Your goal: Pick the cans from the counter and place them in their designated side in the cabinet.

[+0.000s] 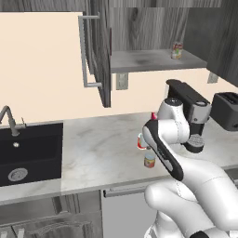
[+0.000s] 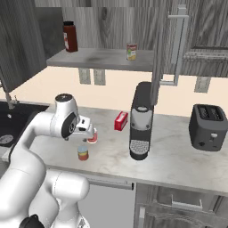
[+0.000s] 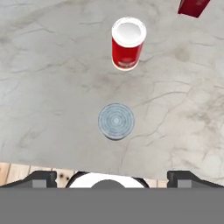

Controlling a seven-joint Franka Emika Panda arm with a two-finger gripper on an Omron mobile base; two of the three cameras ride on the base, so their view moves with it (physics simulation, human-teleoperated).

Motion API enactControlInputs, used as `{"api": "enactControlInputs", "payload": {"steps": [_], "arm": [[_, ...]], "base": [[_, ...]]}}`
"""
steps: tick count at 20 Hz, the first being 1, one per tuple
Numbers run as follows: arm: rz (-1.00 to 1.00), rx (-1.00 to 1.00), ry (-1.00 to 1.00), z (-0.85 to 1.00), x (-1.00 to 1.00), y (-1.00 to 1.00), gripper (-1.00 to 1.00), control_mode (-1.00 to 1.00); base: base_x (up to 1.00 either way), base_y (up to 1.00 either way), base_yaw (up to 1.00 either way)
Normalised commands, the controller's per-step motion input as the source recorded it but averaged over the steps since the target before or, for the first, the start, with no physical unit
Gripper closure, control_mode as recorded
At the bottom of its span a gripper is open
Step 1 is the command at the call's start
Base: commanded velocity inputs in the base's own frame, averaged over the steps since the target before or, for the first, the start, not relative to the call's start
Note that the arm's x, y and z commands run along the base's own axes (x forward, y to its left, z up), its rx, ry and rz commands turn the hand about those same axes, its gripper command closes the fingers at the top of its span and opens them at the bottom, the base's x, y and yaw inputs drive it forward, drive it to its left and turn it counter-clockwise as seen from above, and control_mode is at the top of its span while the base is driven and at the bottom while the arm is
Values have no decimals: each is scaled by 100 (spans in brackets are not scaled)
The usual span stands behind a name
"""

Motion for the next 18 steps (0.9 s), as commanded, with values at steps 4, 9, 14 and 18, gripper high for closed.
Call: {"api": "enactControlInputs", "payload": {"steps": [4,9,14,18], "arm": [[0,0,0,-25,13,0,-100,-100],[0,0,0,-24,16,0,-100,-100],[0,0,0,-23,12,0,-100,-100],[0,0,0,-22,9,0,-100,-100]], "base": [[0,0,0],[0,0,0],[0,0,0],[0,0,0]]}}
